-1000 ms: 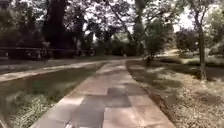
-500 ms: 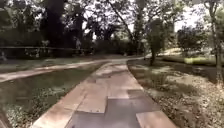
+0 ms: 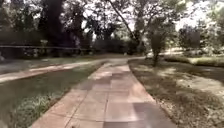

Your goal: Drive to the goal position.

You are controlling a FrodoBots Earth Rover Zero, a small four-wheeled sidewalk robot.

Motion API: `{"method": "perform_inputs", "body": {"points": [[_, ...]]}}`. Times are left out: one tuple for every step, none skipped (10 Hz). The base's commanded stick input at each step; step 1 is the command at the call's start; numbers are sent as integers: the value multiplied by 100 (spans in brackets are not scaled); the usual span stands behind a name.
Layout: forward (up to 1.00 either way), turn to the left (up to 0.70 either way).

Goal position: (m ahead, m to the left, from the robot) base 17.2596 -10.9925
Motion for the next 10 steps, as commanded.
{"method": "perform_inputs", "body": {"points": [[100, 0], [100, 0], [100, 0], [100, 0], [100, 0], [100, 0], [100, 0], [100, 0], [100, 0], [100, 0]]}}
